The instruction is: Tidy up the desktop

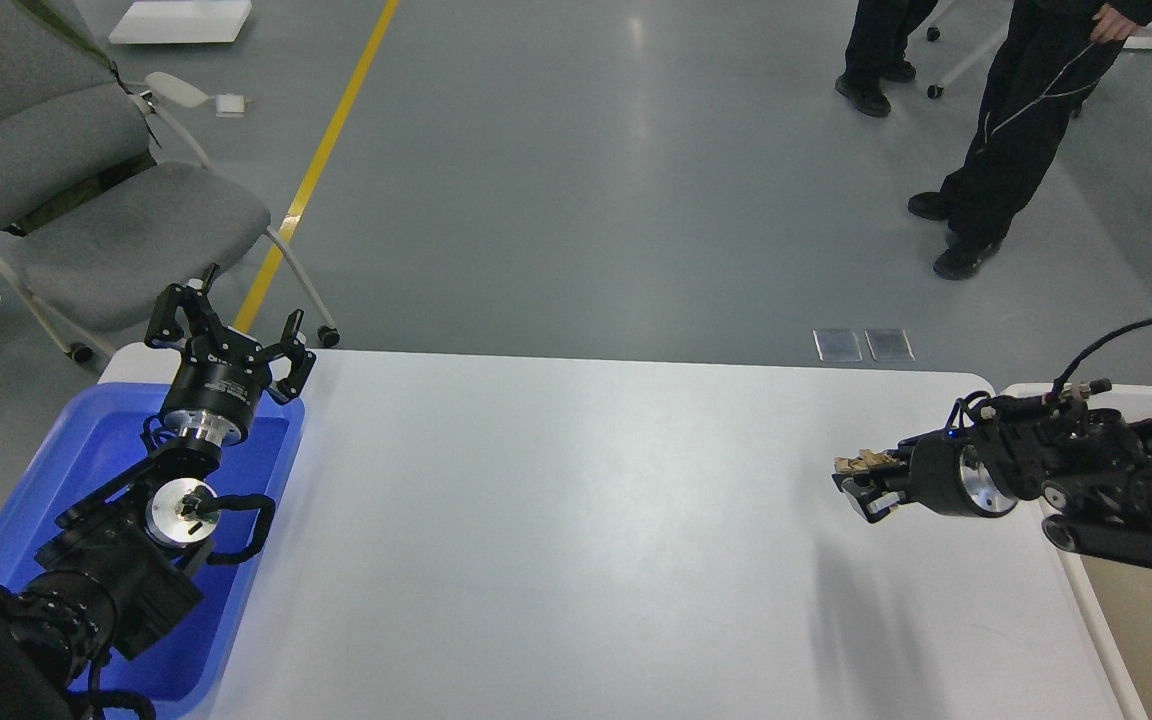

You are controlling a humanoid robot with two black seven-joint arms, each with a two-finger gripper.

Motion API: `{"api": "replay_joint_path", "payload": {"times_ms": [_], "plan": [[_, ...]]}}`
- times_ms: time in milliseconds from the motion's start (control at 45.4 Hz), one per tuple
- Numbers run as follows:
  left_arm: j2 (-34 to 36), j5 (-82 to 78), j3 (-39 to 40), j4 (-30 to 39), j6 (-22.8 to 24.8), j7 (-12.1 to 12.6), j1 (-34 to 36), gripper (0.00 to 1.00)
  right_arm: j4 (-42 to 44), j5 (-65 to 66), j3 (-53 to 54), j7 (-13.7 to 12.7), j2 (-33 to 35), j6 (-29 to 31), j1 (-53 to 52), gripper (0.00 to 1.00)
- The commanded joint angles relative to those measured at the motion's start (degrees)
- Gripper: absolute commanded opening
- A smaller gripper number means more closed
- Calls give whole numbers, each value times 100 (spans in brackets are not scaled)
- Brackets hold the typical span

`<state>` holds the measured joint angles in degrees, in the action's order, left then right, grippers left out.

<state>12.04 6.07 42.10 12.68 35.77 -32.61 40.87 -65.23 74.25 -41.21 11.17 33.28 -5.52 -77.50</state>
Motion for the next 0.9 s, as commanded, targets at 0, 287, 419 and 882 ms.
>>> {"api": "replay_joint_path", "payload": {"times_ms": [0, 287, 419, 882], "plan": [[0, -1, 0, -2, 0, 0, 0, 100, -736, -7, -176, -1, 565, 419, -1003, 0], [0, -1, 0, -2, 0, 0, 0, 100, -983, 2, -203, 157, 969, 1131, -1909, 0], [0, -1, 0, 7, 0, 0, 0, 100, -1062, -7, -194, 183, 1066, 1316, -2155, 0], [0, -1, -9, 7, 0, 0, 0, 100, -738, 46, -186, 192, 1628, 1343, -1735, 0]]}}
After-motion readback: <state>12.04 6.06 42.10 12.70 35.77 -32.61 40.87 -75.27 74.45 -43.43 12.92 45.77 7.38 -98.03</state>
